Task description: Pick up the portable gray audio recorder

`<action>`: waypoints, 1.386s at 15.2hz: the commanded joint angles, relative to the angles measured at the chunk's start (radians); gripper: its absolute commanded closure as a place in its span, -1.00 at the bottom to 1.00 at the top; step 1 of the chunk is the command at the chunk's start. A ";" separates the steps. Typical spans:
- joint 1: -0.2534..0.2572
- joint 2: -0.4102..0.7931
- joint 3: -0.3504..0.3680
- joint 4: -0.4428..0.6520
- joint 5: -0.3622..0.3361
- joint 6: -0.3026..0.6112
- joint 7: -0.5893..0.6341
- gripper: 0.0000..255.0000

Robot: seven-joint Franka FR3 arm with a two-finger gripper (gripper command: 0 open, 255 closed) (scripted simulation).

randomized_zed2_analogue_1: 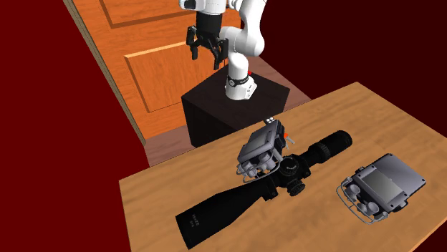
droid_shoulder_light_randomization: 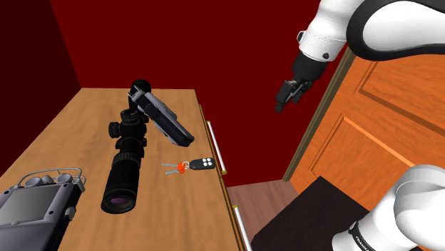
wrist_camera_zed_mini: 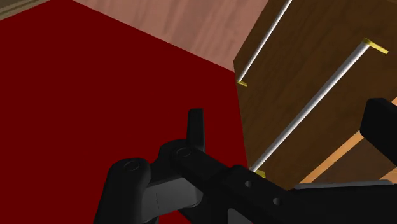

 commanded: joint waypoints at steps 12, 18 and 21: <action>-0.019 0.307 0.338 0.304 -0.191 0.100 0.297 -1.00; -0.030 0.522 0.516 0.508 -0.414 0.059 0.478 -1.00; 0.001 0.665 0.594 0.633 -0.573 -0.003 0.575 -1.00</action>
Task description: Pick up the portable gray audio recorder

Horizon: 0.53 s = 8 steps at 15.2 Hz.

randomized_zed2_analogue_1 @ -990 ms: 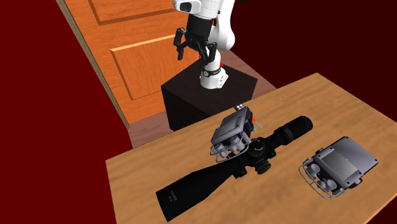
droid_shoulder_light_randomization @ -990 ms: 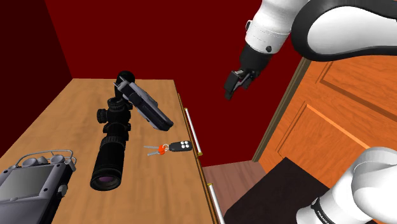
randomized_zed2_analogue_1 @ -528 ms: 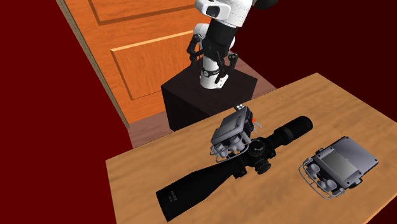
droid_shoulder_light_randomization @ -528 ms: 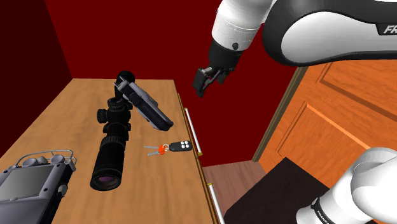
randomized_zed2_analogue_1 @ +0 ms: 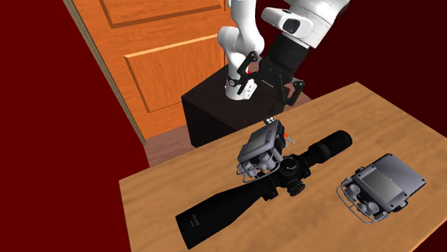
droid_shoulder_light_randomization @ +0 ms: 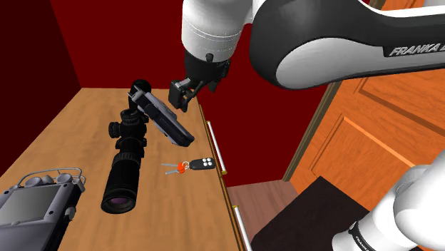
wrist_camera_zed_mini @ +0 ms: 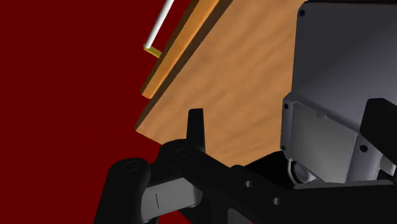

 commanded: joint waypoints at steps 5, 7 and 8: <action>0.186 0.314 0.069 0.288 -0.345 -0.176 0.150 -1.00; 0.222 0.348 0.059 0.313 -0.381 -0.187 0.163 -1.00; 0.217 0.346 0.058 0.297 -0.380 -0.175 0.170 -1.00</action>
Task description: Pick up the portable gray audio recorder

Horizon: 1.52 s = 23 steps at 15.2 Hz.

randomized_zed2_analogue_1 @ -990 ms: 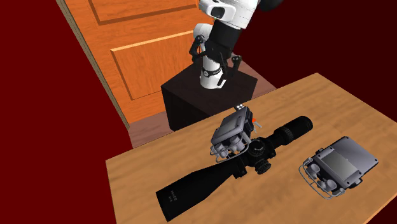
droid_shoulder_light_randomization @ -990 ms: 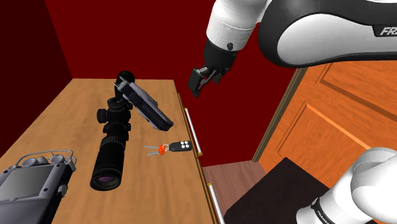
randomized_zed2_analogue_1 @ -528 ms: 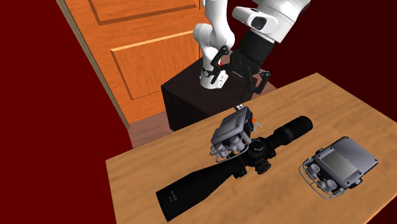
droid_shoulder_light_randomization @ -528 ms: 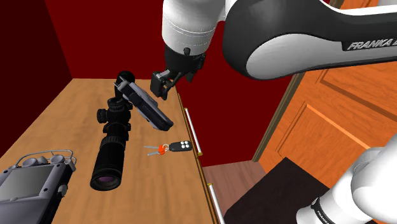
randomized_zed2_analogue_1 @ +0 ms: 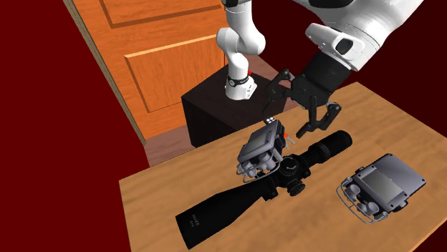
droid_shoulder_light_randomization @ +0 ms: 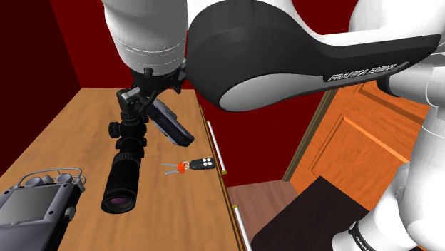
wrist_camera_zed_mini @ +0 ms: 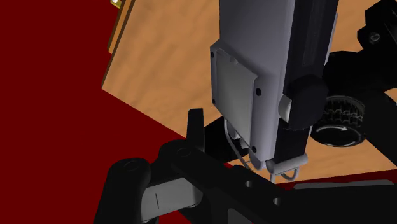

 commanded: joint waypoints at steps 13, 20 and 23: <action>-0.016 -0.005 -0.003 -0.088 -0.008 0.067 0.049 1.00; -0.005 0.001 -0.002 -0.043 -0.009 0.034 0.028 1.00; 0.008 0.007 -0.001 0.002 -0.011 -0.001 0.007 1.00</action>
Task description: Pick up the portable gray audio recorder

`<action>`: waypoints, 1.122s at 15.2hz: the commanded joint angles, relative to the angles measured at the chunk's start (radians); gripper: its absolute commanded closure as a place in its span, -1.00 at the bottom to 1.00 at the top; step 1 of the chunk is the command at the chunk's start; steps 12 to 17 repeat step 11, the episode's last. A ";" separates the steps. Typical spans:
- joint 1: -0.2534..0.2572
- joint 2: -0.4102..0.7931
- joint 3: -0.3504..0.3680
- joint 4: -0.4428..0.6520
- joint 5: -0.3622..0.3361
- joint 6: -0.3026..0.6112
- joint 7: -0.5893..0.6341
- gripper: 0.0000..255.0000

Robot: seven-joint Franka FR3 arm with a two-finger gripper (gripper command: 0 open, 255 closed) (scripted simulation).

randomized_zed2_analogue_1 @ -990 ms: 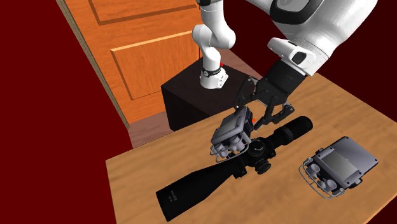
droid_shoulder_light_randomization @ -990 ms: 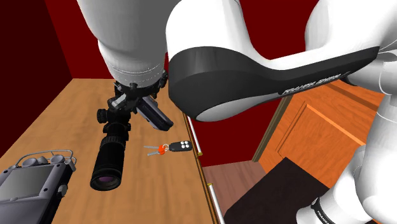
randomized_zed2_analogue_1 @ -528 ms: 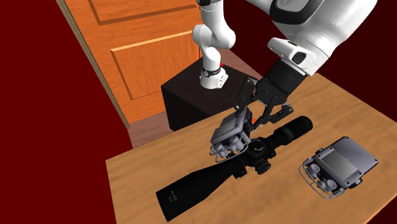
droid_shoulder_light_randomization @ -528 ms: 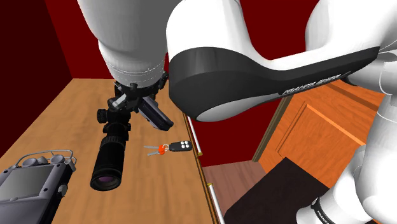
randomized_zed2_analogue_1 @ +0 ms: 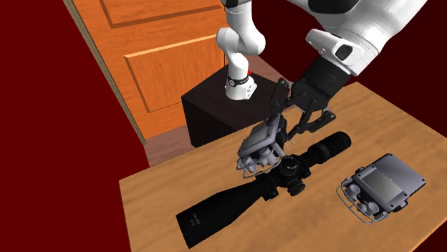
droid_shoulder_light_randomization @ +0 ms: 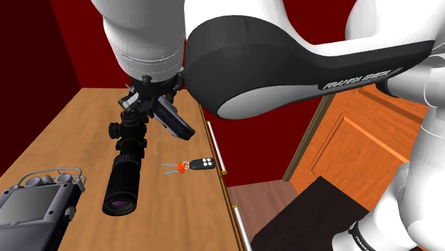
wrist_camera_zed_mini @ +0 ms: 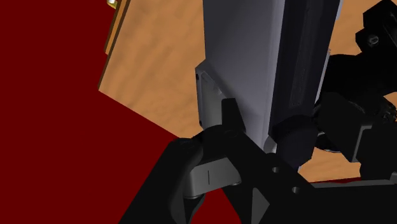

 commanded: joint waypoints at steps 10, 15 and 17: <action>0.062 0.037 -0.003 0.181 -0.025 -0.129 -0.075 1.00; 0.062 0.037 -0.003 0.181 -0.025 -0.129 -0.075 1.00; 0.062 0.037 -0.003 0.181 -0.025 -0.129 -0.075 1.00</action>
